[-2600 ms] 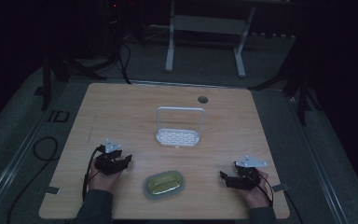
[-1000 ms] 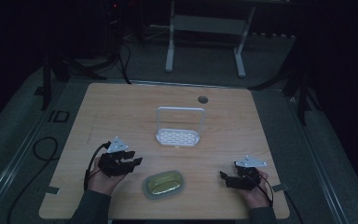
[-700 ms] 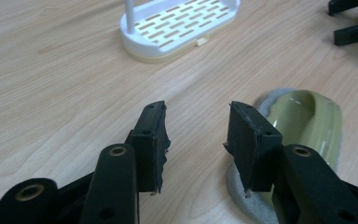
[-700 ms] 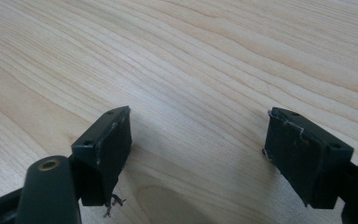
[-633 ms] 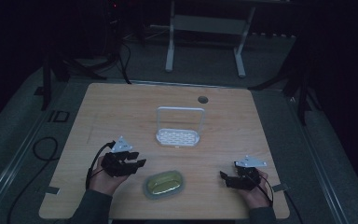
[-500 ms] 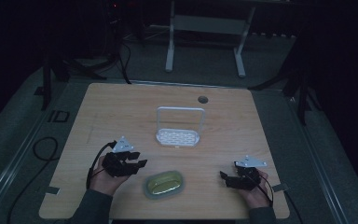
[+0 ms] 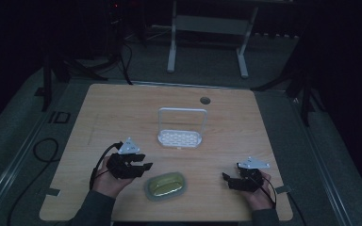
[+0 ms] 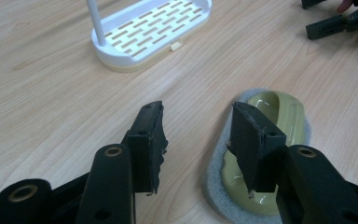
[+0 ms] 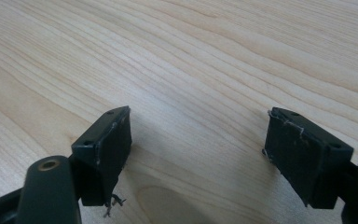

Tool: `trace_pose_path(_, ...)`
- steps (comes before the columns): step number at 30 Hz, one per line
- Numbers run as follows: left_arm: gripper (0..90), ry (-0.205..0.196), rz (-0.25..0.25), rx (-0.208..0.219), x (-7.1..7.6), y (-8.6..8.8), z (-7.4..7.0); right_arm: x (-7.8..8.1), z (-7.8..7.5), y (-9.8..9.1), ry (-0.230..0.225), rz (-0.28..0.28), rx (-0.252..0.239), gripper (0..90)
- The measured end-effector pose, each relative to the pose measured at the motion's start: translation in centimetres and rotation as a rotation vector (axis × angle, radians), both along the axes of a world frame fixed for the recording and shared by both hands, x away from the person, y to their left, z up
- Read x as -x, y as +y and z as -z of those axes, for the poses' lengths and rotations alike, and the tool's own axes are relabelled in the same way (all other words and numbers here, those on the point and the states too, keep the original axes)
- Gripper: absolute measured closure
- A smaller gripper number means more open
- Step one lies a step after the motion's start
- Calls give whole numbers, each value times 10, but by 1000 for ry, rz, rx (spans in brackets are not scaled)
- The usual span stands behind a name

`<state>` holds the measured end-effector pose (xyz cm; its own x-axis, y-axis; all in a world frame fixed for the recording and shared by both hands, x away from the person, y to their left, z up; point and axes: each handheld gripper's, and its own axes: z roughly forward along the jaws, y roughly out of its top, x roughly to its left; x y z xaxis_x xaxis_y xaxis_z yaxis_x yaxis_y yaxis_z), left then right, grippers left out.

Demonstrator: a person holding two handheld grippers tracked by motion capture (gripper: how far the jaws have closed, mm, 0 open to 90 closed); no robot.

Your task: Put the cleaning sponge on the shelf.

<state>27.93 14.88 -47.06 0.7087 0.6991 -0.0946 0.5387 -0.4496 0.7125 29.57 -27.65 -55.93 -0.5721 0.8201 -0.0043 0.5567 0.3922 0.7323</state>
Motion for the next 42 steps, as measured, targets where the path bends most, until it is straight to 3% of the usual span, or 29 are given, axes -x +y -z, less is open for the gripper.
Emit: trace_pose_path(42,525,63,160,-99,4,-34,-11,0,0,0,0,0,0,222)
